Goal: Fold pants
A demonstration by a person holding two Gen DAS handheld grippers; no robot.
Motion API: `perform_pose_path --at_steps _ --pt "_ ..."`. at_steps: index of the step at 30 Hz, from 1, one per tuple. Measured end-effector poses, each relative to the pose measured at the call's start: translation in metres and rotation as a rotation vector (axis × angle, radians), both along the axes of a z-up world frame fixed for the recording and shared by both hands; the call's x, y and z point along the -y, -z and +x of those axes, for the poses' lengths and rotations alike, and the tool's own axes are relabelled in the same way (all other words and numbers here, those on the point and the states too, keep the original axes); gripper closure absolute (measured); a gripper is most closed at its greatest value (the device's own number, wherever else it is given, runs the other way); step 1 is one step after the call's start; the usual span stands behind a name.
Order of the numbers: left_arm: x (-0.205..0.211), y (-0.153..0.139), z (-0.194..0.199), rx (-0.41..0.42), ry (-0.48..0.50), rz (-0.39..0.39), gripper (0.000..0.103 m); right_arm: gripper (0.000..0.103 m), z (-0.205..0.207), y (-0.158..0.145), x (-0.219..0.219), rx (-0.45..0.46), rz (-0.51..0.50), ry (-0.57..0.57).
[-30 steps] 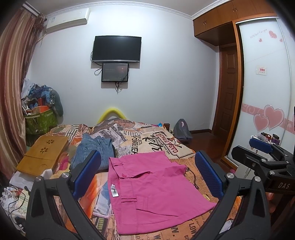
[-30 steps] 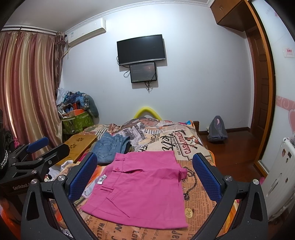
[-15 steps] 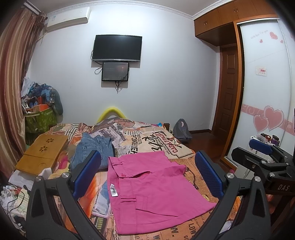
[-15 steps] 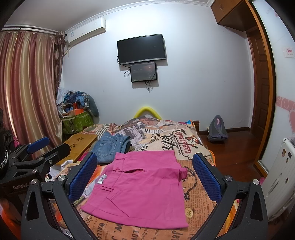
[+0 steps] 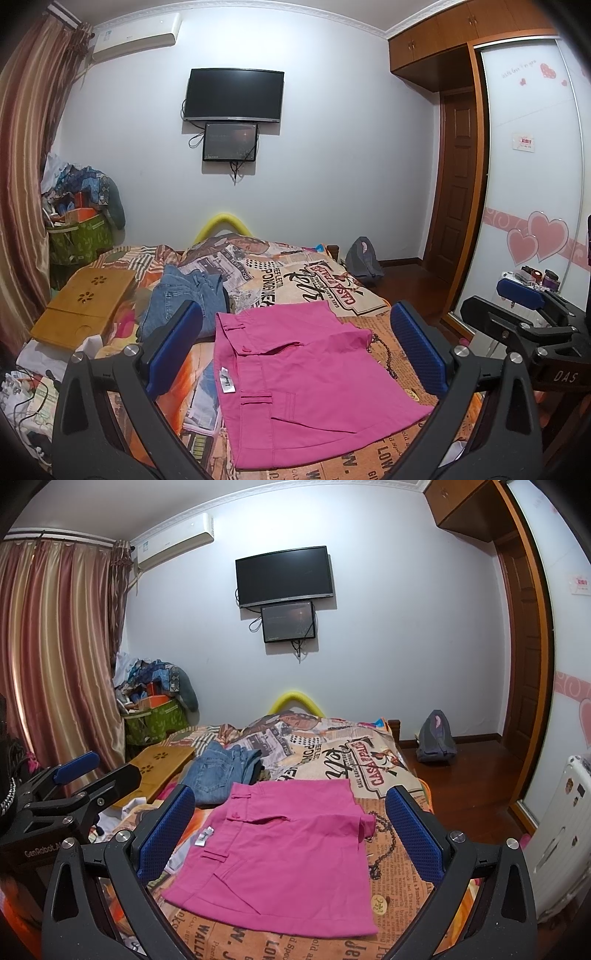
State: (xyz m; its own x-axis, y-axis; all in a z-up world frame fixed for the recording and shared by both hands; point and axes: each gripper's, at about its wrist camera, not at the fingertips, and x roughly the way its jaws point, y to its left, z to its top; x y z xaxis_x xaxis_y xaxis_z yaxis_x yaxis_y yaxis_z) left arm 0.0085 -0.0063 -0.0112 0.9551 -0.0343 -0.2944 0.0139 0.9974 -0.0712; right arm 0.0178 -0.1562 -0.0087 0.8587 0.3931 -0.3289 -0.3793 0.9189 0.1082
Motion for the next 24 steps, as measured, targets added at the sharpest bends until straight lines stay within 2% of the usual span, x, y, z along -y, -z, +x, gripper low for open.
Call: perform_pose_path --at_steps 14,19,24 --pt "0.001 0.001 0.009 -0.015 0.018 0.006 0.000 0.000 0.010 0.002 -0.004 -0.012 -0.013 0.001" --pt "-0.011 0.006 0.032 -0.059 0.018 -0.014 0.000 0.000 0.023 0.010 -0.002 -0.032 -0.020 0.014" --pt "-0.035 0.017 0.075 -0.137 -0.016 -0.027 0.000 0.000 0.051 0.021 0.007 -0.062 -0.046 0.060"
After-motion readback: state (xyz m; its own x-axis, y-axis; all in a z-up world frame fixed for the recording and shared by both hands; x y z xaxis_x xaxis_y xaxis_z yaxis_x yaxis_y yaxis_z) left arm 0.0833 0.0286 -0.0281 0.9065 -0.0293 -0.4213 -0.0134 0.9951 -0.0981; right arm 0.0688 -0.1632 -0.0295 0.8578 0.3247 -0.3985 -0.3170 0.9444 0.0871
